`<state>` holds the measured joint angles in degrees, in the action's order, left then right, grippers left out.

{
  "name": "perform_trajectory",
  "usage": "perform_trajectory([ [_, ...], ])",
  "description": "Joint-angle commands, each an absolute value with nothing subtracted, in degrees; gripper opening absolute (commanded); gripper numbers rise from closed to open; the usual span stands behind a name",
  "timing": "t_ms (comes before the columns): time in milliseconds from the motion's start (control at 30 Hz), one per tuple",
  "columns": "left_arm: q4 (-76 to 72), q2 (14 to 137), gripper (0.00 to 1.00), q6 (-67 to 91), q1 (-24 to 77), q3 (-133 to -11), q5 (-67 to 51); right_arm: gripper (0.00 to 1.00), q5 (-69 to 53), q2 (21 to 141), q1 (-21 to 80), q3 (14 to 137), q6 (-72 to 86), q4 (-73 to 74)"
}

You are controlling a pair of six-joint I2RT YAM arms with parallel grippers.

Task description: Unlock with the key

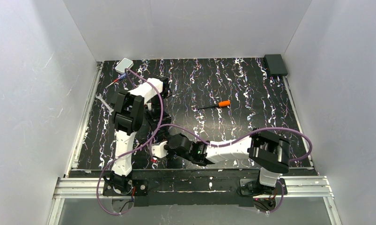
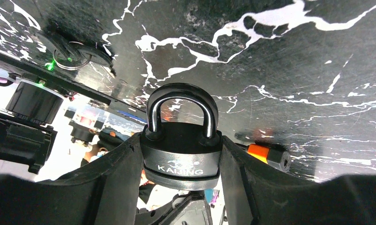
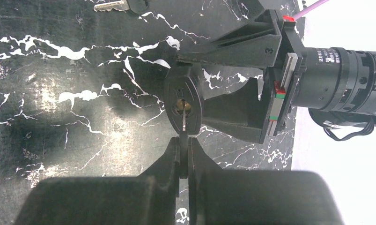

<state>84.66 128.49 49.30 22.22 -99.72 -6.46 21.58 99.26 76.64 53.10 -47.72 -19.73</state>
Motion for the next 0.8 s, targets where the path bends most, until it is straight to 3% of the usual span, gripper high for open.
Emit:
perform_trajectory([
  [0, 96.6, 127.6, 0.00, 50.0, 22.2, -99.1, -10.7, 0.01, 26.4, 100.3, 77.3, 57.4, -46.0, -21.6],
  [767, 96.4, 126.5, 0.00, 52.3, 21.5, -98.8, -10.7, 0.01, 36.3, 104.9, 81.2, 61.9, -46.4, -20.0],
])
